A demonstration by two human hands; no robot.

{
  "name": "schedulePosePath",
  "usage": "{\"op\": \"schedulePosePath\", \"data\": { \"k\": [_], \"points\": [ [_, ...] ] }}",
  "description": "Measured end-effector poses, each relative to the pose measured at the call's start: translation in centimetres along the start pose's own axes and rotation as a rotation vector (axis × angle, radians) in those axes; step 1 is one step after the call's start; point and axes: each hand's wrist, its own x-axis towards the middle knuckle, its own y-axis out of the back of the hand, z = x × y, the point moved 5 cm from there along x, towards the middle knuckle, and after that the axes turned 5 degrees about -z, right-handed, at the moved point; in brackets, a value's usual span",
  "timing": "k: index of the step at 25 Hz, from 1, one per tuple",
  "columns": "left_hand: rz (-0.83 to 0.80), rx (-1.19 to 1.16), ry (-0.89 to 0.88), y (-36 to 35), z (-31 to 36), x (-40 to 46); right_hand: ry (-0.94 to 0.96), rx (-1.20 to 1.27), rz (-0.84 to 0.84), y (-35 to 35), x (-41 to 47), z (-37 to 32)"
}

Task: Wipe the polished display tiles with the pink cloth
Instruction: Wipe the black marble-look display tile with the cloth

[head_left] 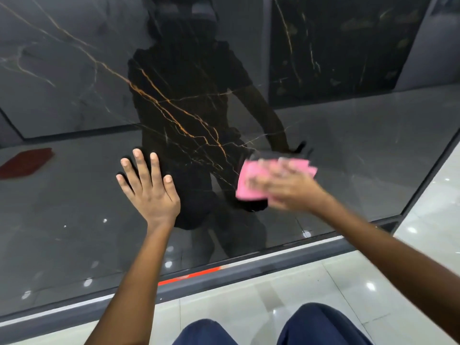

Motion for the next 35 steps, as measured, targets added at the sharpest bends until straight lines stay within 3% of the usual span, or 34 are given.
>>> {"op": "schedulePosePath", "data": {
  "k": [3,5,6,9,10,12,15,16,18,21,24,27,30,33,35],
  "points": [
    [0.032,-0.011,-0.003,0.1,-0.1,-0.2,-0.782,0.134,0.408,3.3,1.7,9.7],
    [0.036,-0.019,-0.007,0.2,0.0,0.2,-0.971,0.148,0.426,0.8,0.3,6.4],
    [0.025,-0.015,0.003,0.1,0.1,0.4,-0.895,0.148,0.319,-1.5,-0.9,2.0],
    [-0.093,-0.031,0.038,-0.4,0.7,-2.7,-0.293,0.064,-0.171,-8.3,-6.6,-11.5],
    [-0.156,-0.036,0.018,-0.6,0.8,-5.1,-0.156,0.023,-0.265,-9.1,-8.3,-13.9],
    [-0.249,0.0,-0.066,-1.3,0.3,-10.0,-0.145,0.01,-0.221,-8.0,-7.2,-14.0],
    [-0.282,0.022,-0.098,-3.0,-1.2,-13.3,-0.575,0.23,0.168,-4.3,0.5,-9.3],
    [-0.259,0.02,-0.077,-3.4,-1.2,-13.3,-0.646,0.25,0.21,-4.3,2.4,-8.6],
    [-0.237,-0.022,-0.024,-3.4,-1.0,-13.2,-0.479,0.143,0.172,-6.3,3.1,-11.7],
    [-0.235,-0.031,-0.042,-3.3,-1.0,-13.5,0.072,-0.056,-0.18,-12.4,-5.8,-21.4],
    [-0.244,0.006,-0.019,-3.2,-0.5,-13.2,0.115,-0.101,-0.187,-12.6,-8.6,-19.9],
    [-0.252,-0.131,0.144,-2.4,1.9,-13.4,-0.263,-0.019,0.101,-9.0,-5.6,-10.7],
    [-0.286,-0.231,0.054,-2.9,6.8,-12.7,-0.915,0.221,0.378,-6.5,-5.9,-3.5],
    [-0.315,-0.26,-0.108,-5.4,11.8,-10.7,-1.676,0.57,0.484,-7.8,-8.9,-8.6],
    [-0.271,-0.12,-0.171,-7.1,13.7,-10.3,-1.804,0.823,0.427,-8.6,-8.1,-14.6]
  ]
}}
